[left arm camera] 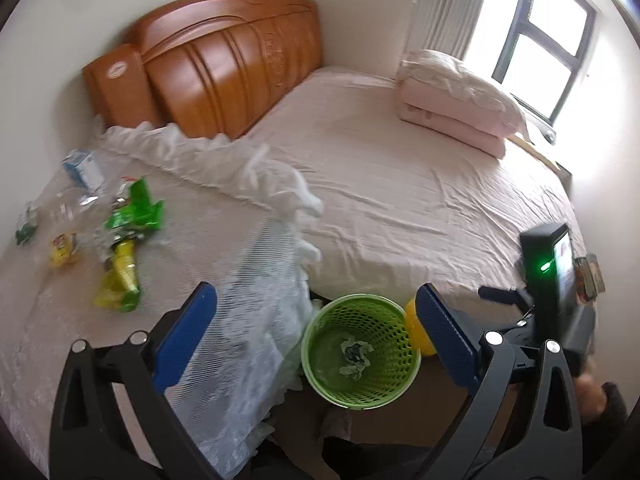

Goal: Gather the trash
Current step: 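Drop the yellow net and grey paper into the green wastebasket, opening both tools, then reach the left tool to the yellow candy bag and grasp it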

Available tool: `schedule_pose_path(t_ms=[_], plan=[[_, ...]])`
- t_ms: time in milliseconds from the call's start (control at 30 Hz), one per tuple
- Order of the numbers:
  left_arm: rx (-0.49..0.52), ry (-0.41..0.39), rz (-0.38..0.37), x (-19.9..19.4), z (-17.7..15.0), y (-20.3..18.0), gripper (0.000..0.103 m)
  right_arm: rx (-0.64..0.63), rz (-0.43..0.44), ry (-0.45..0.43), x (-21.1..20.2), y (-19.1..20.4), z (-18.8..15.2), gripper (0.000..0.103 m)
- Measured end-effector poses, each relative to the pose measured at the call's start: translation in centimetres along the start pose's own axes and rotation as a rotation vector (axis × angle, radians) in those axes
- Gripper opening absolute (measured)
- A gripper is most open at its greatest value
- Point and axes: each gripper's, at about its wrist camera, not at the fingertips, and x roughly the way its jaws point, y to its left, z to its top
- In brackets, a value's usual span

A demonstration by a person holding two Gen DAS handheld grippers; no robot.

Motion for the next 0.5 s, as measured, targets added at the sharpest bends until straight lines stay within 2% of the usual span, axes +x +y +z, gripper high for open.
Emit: schedule_pose_path(t_ms=[100, 300, 500], plan=[[-0.027, -0.007, 0.015, -0.6, -0.2, 1.6, 0.095, 0.005, -0.007, 0.023, 0.6, 0.8, 0.3, 0.097], [-0.078, -0.008, 0.027, -1.5, -0.8, 4.3, 0.095, -0.016, -0.052, -0.066, -1.7, 2.3, 1.9, 0.101], [-0.108, -0.015, 0.04, -2.1, -0.9, 6.1, 0.095, -0.015, -0.04, -0.087, -2.8, 3.4, 2.9, 0.101]])
